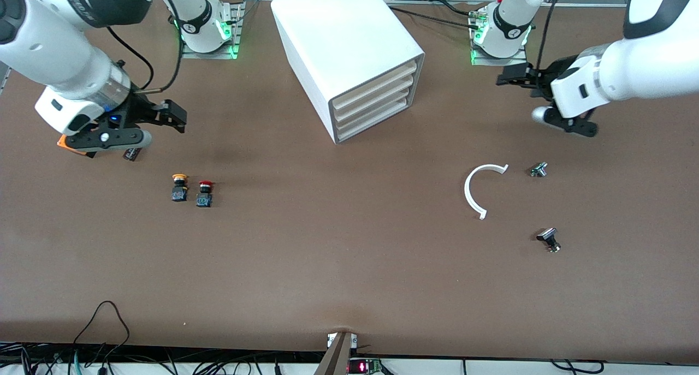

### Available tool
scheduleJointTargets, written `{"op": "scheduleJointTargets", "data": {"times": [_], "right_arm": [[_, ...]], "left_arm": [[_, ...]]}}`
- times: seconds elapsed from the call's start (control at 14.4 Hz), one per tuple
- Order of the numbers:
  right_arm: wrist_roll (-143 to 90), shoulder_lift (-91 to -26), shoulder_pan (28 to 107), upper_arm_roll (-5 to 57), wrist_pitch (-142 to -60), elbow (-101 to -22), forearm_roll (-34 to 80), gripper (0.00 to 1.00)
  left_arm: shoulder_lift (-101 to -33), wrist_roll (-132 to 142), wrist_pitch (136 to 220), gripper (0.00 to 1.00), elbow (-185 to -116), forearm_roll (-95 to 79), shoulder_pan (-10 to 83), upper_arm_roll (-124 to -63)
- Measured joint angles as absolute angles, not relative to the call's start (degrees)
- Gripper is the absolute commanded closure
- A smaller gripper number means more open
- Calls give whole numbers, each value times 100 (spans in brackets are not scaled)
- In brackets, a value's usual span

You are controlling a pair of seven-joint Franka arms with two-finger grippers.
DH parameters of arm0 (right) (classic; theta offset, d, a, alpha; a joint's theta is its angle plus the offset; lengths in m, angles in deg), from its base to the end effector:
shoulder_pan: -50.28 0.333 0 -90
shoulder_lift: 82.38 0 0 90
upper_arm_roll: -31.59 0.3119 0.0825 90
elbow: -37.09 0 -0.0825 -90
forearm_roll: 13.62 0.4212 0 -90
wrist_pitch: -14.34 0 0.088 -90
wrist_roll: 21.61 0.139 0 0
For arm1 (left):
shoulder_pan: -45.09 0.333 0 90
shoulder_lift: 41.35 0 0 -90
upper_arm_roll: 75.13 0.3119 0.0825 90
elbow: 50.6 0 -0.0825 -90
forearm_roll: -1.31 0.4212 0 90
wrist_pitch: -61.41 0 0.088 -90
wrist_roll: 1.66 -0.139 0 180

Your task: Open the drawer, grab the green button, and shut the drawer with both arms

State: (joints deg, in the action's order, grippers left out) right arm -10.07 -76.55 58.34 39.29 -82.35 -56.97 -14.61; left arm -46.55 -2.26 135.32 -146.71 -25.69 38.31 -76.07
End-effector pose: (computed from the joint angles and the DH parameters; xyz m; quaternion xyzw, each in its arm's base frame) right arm 0.6007 0.1644 0.5007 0.9989 0.0379 -0.0263 0.0082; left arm 0.5425 -0.1456 0.4875 0.9413 -0.0784 -0.2444 0.2192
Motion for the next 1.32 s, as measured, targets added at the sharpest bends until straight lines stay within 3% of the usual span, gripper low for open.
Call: {"op": "scheduleJointTargets", "data": {"times": [0.42, 0.63, 0.83, 1.32], "right_arm": [[-36, -6778, 6210, 3935, -8216, -4816, -1457, 0], [476, -6433, 6441, 3937, -8230, -4439, -1457, 0], [973, -6163, 6669, 3940, -8235, -4148, -1457, 0], [2241, -5789, 7255, 3943, -8627, -4023, -1458, 0]], "left_arm": [[-5874, -1750, 13608, 1, -14881, -4302, 3787, -7669], [-6208, -2962, 14478, 1, -15315, -4540, 3746, -7911], [-6275, -4043, 15547, 1, -16165, -4971, 3708, -8288], [-6271, -6053, 17302, 1, -17769, -6092, 3688, -8773]]}}
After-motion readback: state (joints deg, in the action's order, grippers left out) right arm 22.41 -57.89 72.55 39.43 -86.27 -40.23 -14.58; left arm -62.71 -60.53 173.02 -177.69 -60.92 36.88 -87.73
